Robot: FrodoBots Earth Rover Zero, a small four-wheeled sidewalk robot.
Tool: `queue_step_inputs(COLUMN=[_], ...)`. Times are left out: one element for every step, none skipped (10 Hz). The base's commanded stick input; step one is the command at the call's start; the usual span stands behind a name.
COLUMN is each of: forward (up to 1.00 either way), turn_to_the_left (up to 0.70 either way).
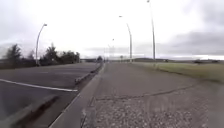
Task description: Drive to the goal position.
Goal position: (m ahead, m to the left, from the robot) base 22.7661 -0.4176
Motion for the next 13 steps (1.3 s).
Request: queue_step_inputs(forward=[1.0, 1.0, 1.0, 1.0, 1.0, 1.0, 1.0, 1.0, 1.0, 1.0, 1.0, 1.0, 1.0], turn_to_the_left=[0.0, 0.0, 0.0, 0.0, 0.0, 0.0, 0.0, 0.0, 0.0, 0.0, 0.0, 0.0, 0.0])
